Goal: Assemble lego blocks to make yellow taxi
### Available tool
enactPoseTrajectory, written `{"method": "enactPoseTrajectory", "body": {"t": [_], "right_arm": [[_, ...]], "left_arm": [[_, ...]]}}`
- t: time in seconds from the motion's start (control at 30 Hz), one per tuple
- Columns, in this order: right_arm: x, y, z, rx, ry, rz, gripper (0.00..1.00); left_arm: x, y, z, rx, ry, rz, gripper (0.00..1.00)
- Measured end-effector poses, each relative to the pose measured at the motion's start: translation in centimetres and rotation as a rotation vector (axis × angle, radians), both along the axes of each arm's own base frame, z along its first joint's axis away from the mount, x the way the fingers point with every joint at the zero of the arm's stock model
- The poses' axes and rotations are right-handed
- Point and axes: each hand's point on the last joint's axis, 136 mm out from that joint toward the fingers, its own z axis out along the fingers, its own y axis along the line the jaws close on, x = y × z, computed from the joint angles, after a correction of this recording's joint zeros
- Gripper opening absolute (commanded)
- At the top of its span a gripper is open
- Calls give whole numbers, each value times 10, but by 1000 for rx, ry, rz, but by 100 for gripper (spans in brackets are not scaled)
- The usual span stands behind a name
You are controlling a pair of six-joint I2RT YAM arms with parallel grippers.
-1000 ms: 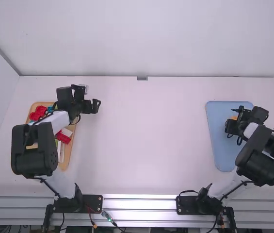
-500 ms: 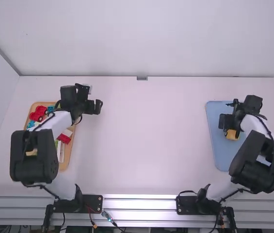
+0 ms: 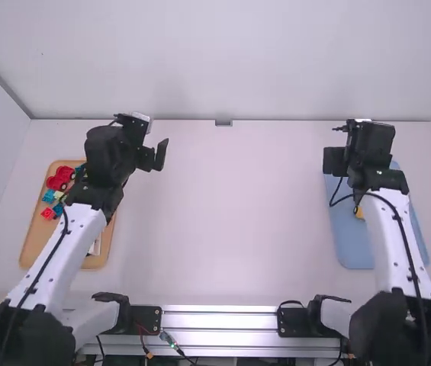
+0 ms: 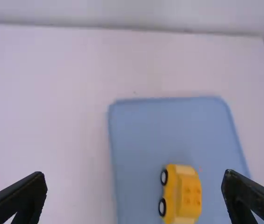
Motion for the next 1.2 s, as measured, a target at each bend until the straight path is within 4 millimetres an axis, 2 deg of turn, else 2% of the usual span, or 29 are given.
{"method": "enactPoseTrajectory", "body": {"t": [0.1,0.23,0.37,0.43,0.57,0.87,1.1,1.2], "right_arm": [[-8,27,34,-6,-94,66,99],[-19,51,69,1,-199,131,96],[-23,51,89,23,-281,123,92],[-25,53,92,50,-311,123,89],[-31,61,90,111,-353,135,83],[-50,66,102,180,-508,136,67],[-76,67,113,183,-673,149,50],[-87,67,105,183,-689,151,44]], "left_arm": [[-10,1,23,-2,-61,0,99],[-16,4,37,-4,-103,12,96],[-22,21,34,-14,-106,72,92],[-27,35,28,-24,-97,127,89],[-39,46,17,-54,-86,193,83],[-71,49,-3,-136,-89,234,66],[-102,50,-36,-148,-87,246,49],[-111,50,-49,-148,-88,246,43]]}}
